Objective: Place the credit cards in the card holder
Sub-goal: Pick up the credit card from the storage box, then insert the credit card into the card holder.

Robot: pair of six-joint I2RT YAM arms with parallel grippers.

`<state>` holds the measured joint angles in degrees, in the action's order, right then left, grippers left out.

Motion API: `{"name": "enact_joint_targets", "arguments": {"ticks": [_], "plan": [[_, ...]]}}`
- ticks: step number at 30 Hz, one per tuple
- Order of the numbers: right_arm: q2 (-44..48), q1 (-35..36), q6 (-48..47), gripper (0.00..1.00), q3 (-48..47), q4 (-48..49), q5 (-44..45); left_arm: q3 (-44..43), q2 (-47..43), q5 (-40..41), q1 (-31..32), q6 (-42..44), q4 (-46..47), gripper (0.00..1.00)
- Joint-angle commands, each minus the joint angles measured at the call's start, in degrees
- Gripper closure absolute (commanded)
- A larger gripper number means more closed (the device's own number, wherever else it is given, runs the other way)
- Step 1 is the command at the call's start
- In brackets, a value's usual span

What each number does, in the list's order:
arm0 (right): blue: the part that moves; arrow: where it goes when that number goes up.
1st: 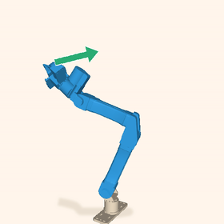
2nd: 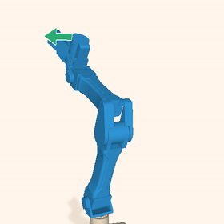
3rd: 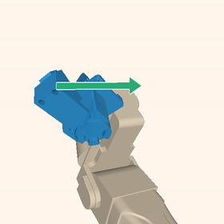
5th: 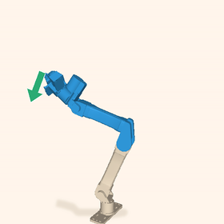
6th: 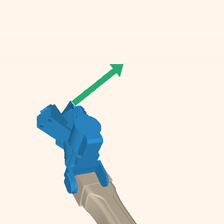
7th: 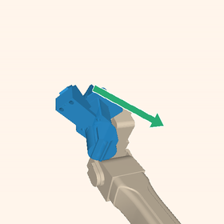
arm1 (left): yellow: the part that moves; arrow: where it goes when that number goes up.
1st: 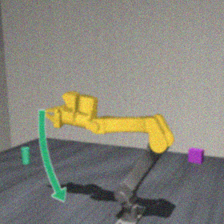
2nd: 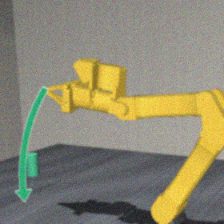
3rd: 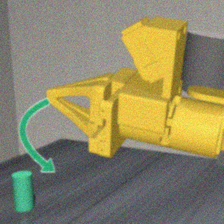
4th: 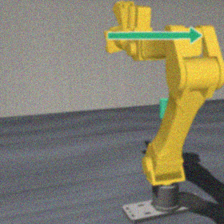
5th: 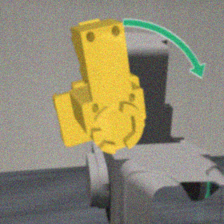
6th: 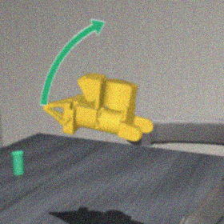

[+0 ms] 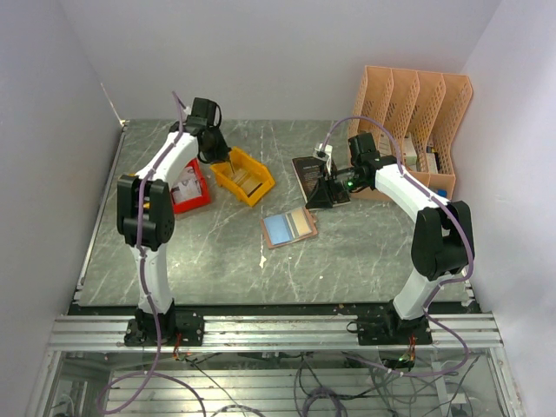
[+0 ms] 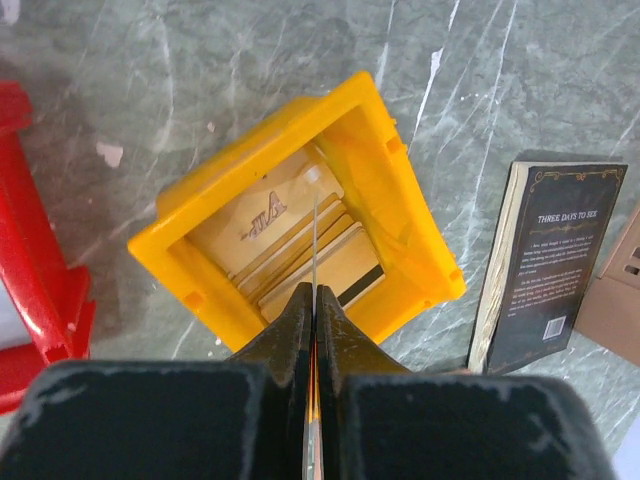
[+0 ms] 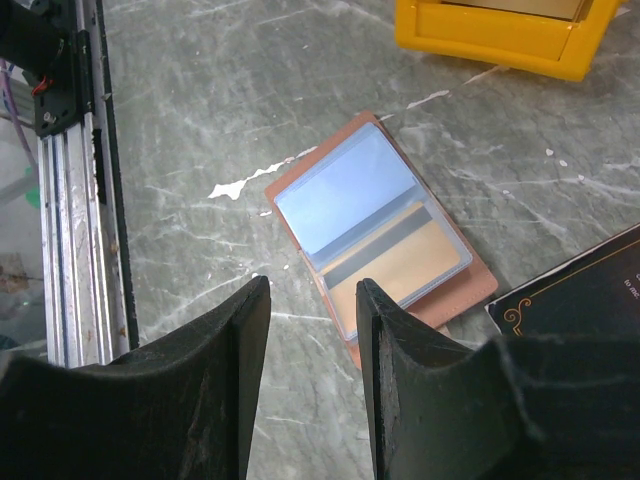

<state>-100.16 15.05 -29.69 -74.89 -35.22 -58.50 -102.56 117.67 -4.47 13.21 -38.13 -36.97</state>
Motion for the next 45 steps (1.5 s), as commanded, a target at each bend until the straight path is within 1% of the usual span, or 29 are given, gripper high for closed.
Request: {"name": "enact_joint_targets", "arguments": {"ticks": [1, 5, 11, 18, 21, 25, 28, 30, 31, 32, 34, 36, 38, 40, 42, 45], "plan": [[-0.8, -0.54, -0.94, 0.6, -1.44, -0.66, -0.63, 1.92, -6.04, 6.01, 1.55, -6.16, -0.25, 0.93], [-0.91, -0.54, -0.9, 0.6, -1.33, -0.56, -0.9, 6.45, -10.68, 8.73, 2.25, -9.76, 2.86, 0.93], [-1.09, -0.5, -1.28, 0.6, -1.41, -0.99, -2.34, 11.77, -16.55, 8.88, 2.56, -13.25, 4.97, 0.93], [1.13, -0.39, -0.19, 0.6, 0.19, 0.91, -6.72, 19.89, -25.54, 3.59, 3.67, -17.99, 9.75, 0.93], [1.9, -0.38, 0.15, 0.6, 0.57, 1.5, -8.17, 24.32, -30.2, -0.21, 4.17, -20.09, 13.16, 0.93], [3.33, -0.37, 1.05, 0.6, 1.48, 2.97, -10.1, 34.01, -37.65, -6.92, 4.34, -19.96, 22.11, 0.93], [4.58, -0.49, 5.28, 0.58, 3.09, 7.4, -11.7, 44.06, -43.11, -14.95, 4.37, -14.85, 35.19, 0.93], [5.64, -0.61, 12.97, 0.54, 5.54, 14.47, -13.0, 52.41, -46.5, -21.87, 4.37, -13.49, 48.31, 0.93], [6.2, -0.71, 19.14, 0.51, 7.69, 20.15, -14.32, 57.06, -47.76, -25.09, 4.41, -13.96, 56.57, 0.93], [6.92, -0.72, 25.66, 0.49, 9.93, 26.47, -15.74, 60.99, -48.82, -27.12, 4.79, -14.62, 67.31, 0.93], [8.19, -0.65, 39.75, 0.42, 15.1, 42.0, -17.73, 67.26, -50.15, -28.85, 5.82, -15.23, 79.03, 0.93], [8.45, -0.58, 51.79, 0.35, 21.14, 56.26, -18.46, 71.0, -51.5, -26.55, 7.69, -15.0, 84.28, 0.93], [8.04, -0.43, 59.64, 0.3, 23.58, 65.27, -18.25, 73.44, -53.01, -23.37, 10.15, -13.58, 87.73, 0.93], [7.48, 0.27, 65.38, 0.27, 25.21, 72.2, -18.28, 75.8, -53.55, -19.88, 12.38, -13.12, 90.97, 0.93], [6.93, 1.49, 69.55, 0.27, 26.39, 78.66, -18.47, 78.08, -52.76, -17.25, 14.0, -13.9, 95.75, 0.93], [5.7, 3.8, 74.1, 0.27, 27.14, 84.39, -18.58, 79.69, -49.52, -16.07, 15.57, -15.96, 103.38, 0.93]]}}
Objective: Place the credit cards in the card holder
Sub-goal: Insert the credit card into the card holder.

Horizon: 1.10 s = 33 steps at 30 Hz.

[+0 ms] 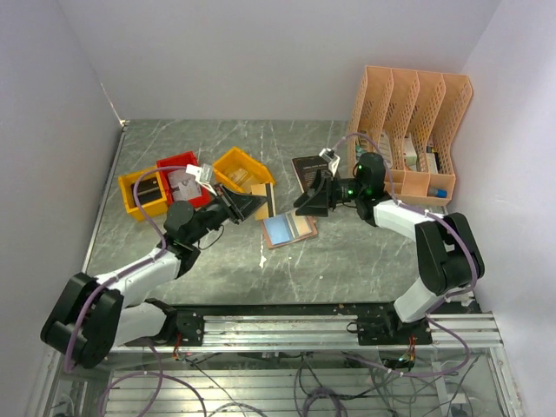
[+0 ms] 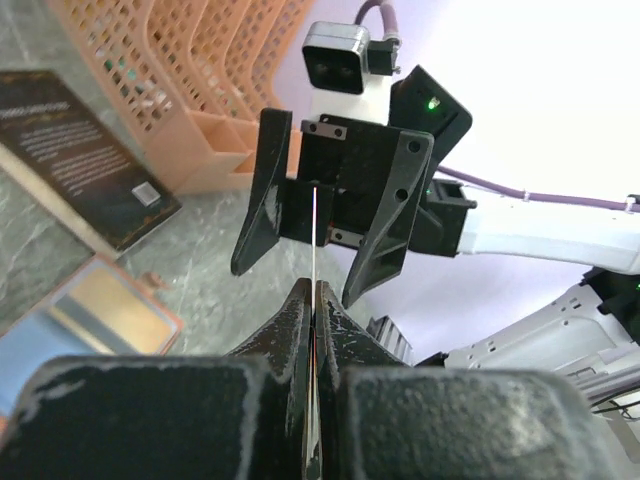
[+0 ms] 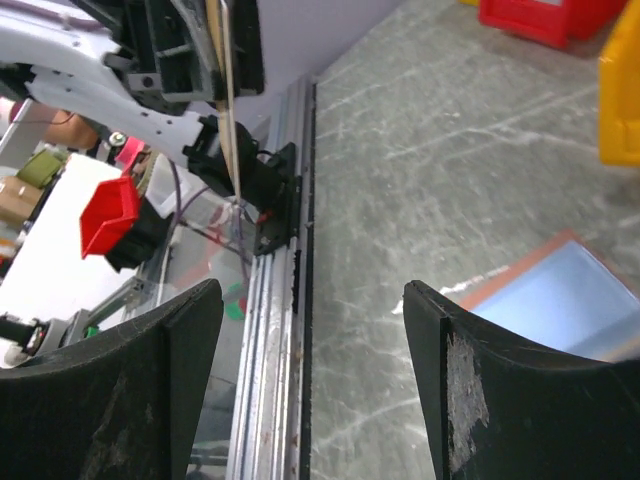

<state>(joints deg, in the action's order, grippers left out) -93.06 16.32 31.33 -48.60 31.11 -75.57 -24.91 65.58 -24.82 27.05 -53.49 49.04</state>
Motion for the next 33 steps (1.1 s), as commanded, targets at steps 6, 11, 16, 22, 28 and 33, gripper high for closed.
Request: {"name": "enact_joint_targets", "arguments": {"ticks": [6, 11, 16, 22, 28, 33], "plan": [[-2.45, 5.22, 23.02, 0.31, 2.45, 30.41, -1.07, 0.6, 8.7, 3.06, 4.58, -2.61, 24.6, 0.93], [-1.91, 6.81, 21.56, 0.43, 2.11, 28.62, -0.69, -0.75, 13.14, 2.79, 7.04, -3.34, 27.65, 0.93], [-2.83, 7.07, 21.28, 0.71, 0.94, 26.51, -1.27, -1.23, 15.77, 2.77, 8.09, -4.1, 30.59, 0.93], [-4.08, 7.18, 22.05, 1.0, -0.17, 26.12, -2.83, -2.22, 16.31, 1.86, 8.55, -3.56, 27.84, 0.81], [-4.36, 7.15, 13.1, 1.0, -3.81, 13.25, -6.95, -2.88, 11.52, -4.3, 5.72, -0.52, 18.47, 0.51], [-3.35, 7.29, -17.71, 1.0, -12.02, -21.19, -7.59, -4.88, 7.54, -14.72, -0.24, 2.23, 9.39, 0.47]]}}
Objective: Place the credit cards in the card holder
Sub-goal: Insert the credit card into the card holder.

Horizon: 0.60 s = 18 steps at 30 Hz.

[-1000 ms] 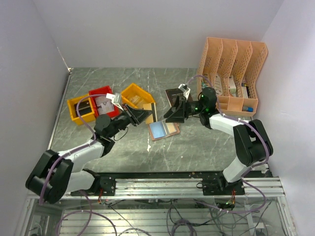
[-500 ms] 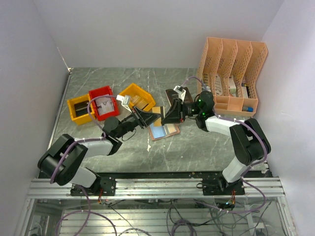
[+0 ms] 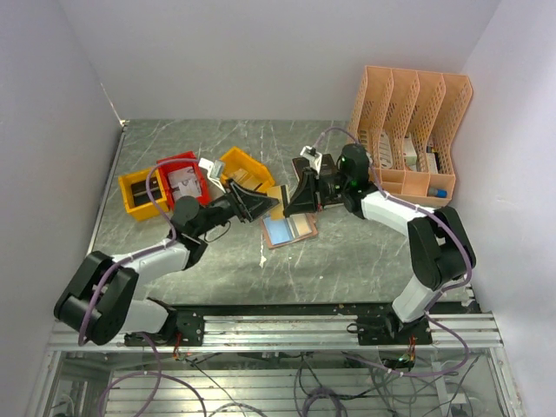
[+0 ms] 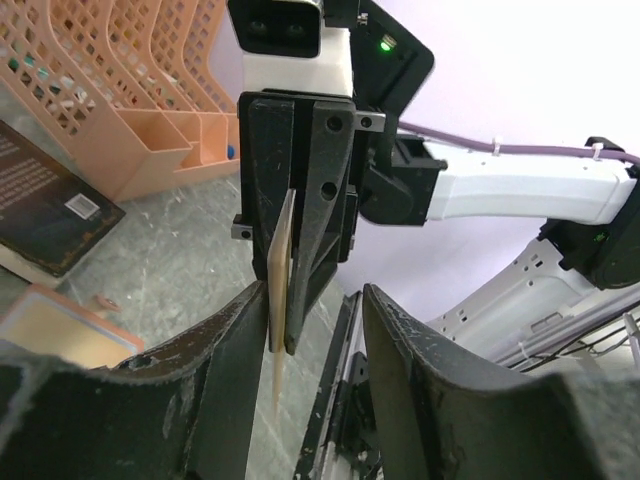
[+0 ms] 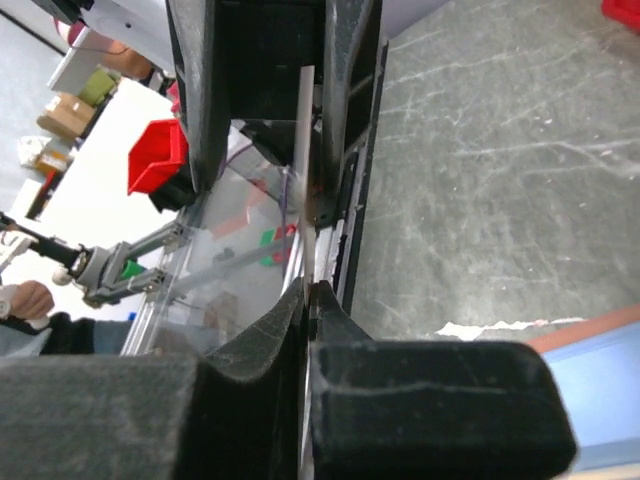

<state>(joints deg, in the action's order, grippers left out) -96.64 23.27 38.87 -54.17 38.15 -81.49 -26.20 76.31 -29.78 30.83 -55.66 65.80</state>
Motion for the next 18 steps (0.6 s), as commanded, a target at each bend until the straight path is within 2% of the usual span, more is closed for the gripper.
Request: {"name": "enact_joint_targets", "arguments": {"ticks": [1, 4, 9, 15, 18], "plan": [[0.08, 0.31, -29.86, 1.0, -8.16, -34.08, -1.31, -4.43, -3.57, -12.48, -4.81, 5.33, -10.8, 0.47], [-0.82, 0.4, -37.43, 1.0, -11.2, -43.3, -1.03, -7.98, -3.51, -16.64, -5.68, 9.24, -20.14, 0.48], [-1.64, 1.0, -42.27, 1.0, -13.06, -49.11, 0.01, -13.42, -2.88, -19.6, -6.25, 15.77, -33.33, 0.56], [-4.44, 1.95, -55.18, 1.0, -18.35, -63.36, 1.86, -15.96, -2.72, -20.8, -7.85, 17.16, -36.91, 0.67], [-5.18, 2.2, -56.95, 1.0, -19.19, -65.66, 1.84, -16.98, -1.61, -22.64, -8.2, 17.27, -37.46, 0.79]]}}
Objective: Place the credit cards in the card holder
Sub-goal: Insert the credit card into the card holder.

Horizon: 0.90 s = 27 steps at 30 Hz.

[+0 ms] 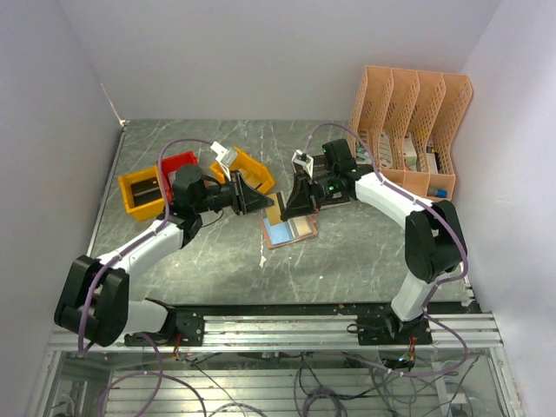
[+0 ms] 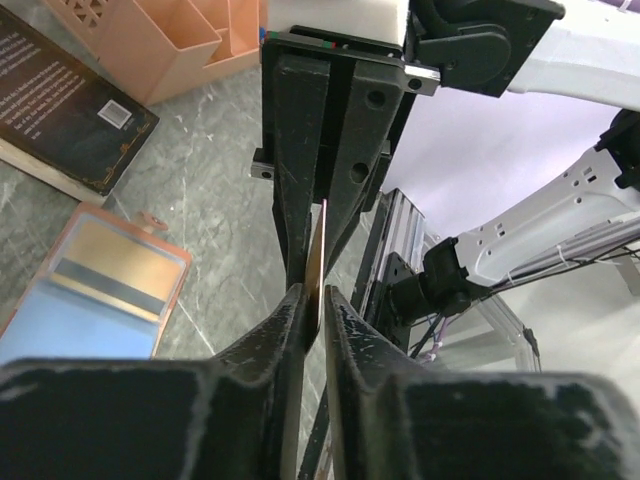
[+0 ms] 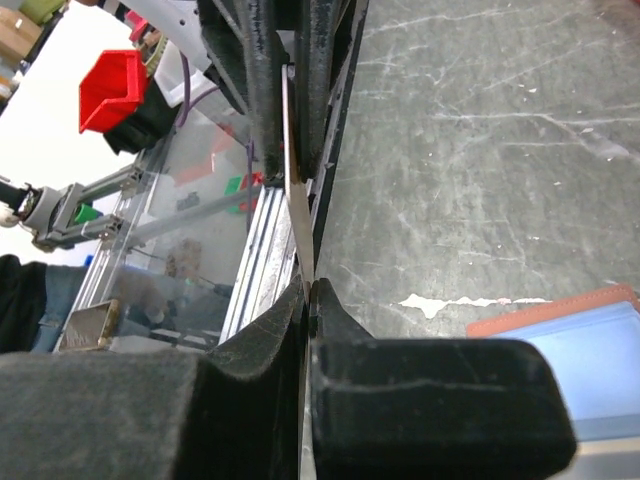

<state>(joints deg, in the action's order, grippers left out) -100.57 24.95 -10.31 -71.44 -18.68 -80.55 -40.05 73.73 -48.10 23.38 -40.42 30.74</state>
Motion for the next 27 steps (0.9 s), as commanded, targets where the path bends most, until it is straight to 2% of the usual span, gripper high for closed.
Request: {"name": "enact_joint_targets", "arguments": {"ticks": [1, 3, 7, 8, 10, 12, 19, 21, 24, 27], "plan": [[-1.24, 0.58, -7.93, 1.0, -1.95, -8.93, 1.06, -3.18, 1.17, -4.93, -0.77, 1.94, -2.44, 0.82], [-1.21, 0.77, -7.92, 1.0, -1.86, -8.74, 1.39, -3.06, 1.44, -5.37, -0.86, 1.36, -1.73, 0.91], [-1.5, 0.89, -9.17, 1.0, -2.29, -9.95, 2.62, -2.13, 1.25, -5.27, -1.12, -0.19, 0.78, 0.93], [-1.67, 0.89, -10.17, 0.93, -2.72, -10.93, 3.5, -1.76, 1.03, -4.99, -1.14, -0.16, 0.81, 0.93], [-1.81, 0.78, -14.98, 0.71, -4.75, -15.52, 6.25, -0.51, 0.44, -4.38, -1.4, -0.25, 0.89, 0.93], [-1.57, 0.11, -19.72, 0.61, -6.98, -20.39, 9.84, 2.34, 0.04, -3.55, -1.49, -2.31, 4.79, 0.93], [2.38, -3.94, -18.65, 0.62, -3.46, -15.0, 29.26, 16.64, 2.39, 3.23, -1.49, -15.95, 29.88, 0.93], [1.0, -3.94, -19.19, 0.64, -3.78, -15.23, 34.58, 18.97, 4.14, 6.36, -1.49, -17.53, 32.23, 0.93], [-2.14, -3.66, -18.51, 0.64, -4.4, -15.69, 37.98, 20.05, 7.84, 10.39, -1.4, -19.28, 34.31, 0.93], [-4.3, -2.5, -16.6, 0.71, -4.39, -14.53, 40.63, 20.53, 11.93, 12.18, -1.37, -22.2, 40.24, 0.93]]}}
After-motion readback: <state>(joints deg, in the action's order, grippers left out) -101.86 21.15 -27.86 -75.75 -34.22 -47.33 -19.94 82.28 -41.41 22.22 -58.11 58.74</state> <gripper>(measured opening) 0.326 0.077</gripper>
